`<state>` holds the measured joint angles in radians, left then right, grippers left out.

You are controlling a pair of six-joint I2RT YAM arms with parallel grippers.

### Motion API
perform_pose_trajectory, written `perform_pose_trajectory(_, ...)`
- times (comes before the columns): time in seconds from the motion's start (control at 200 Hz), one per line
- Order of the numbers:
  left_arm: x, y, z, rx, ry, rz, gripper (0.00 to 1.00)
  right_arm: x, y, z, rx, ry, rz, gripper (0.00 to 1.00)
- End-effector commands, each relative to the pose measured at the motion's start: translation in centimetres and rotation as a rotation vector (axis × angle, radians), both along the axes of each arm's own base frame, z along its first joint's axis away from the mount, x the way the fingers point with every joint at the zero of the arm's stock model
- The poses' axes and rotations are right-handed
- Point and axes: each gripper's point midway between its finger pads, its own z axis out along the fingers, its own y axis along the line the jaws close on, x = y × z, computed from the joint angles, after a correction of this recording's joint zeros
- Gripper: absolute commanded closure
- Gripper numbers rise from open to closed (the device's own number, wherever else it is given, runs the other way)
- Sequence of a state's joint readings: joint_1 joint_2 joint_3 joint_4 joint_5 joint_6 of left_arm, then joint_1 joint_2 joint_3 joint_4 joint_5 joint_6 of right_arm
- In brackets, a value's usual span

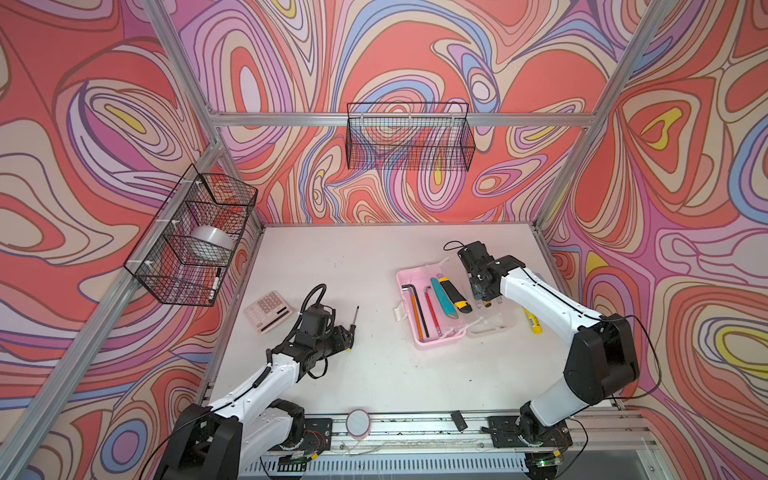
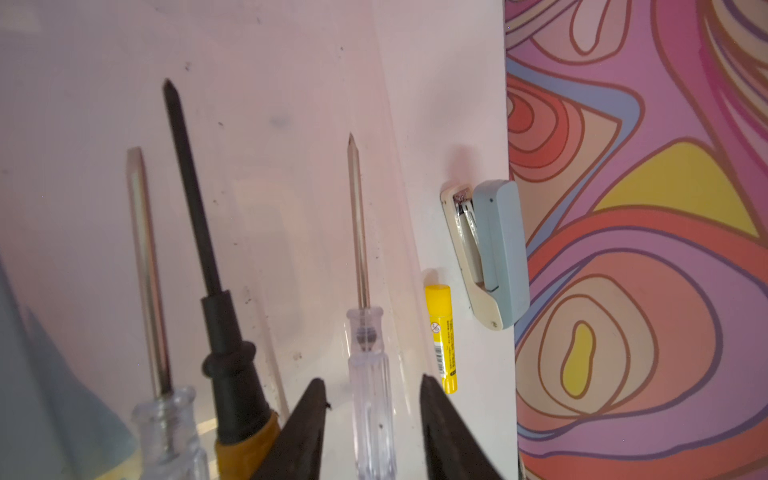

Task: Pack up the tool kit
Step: 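Carry the clear-handled screwdriver into the clear tray and release it, then move the right gripper back and grasp the black-yellow screwdriver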

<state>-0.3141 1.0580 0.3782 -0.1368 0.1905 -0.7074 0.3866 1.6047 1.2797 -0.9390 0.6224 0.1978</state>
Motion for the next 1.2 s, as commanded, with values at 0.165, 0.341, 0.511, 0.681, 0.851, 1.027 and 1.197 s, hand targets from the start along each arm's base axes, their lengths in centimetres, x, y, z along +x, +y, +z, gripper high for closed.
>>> perform_pose_trajectory(0.165, 0.8, -0.2, 1.4, -0.003, -0.040, -0.009, 0.47, 0.8, 1.9, 7.1, 0.180, -0.191, -0.046, 0.63)
perform_pose_trajectory(0.341, 1.2, -1.0, 1.7, -0.031, -0.060, -0.047, 0.47, -0.5, 8.8, 11.7, 0.378, -0.279, 0.085, 0.64)
perform_pose_trajectory(0.511, 1.4, -1.8, 1.8, -0.068, -0.067, -0.073, 0.44, -2.6, 16.0, 11.6, 0.561, -0.236, 0.216, 0.58)
perform_pose_trajectory(0.681, 1.4, -1.8, 1.9, -0.064, -0.070, -0.074, 0.44, -3.7, 20.0, 9.6, 0.627, -0.195, 0.272, 0.58)
perform_pose_trajectory(0.851, 1.4, -1.8, 1.2, -0.051, -0.043, -0.067, 0.45, -3.7, 21.6, 7.5, 0.636, -0.160, 0.293, 0.58)
perform_pose_trajectory(1.027, 1.4, -0.6, 0.9, 0.001, -0.027, -0.003, 0.46, -3.6, 23.8, 6.4, 0.714, -0.131, 0.304, 0.59)
perform_pose_trajectory(1.197, 1.4, 0.9, 3.4, 0.007, -0.106, 0.068, 0.43, -4.4, 28.7, 4.9, 0.781, -0.065, 0.346, 0.56)
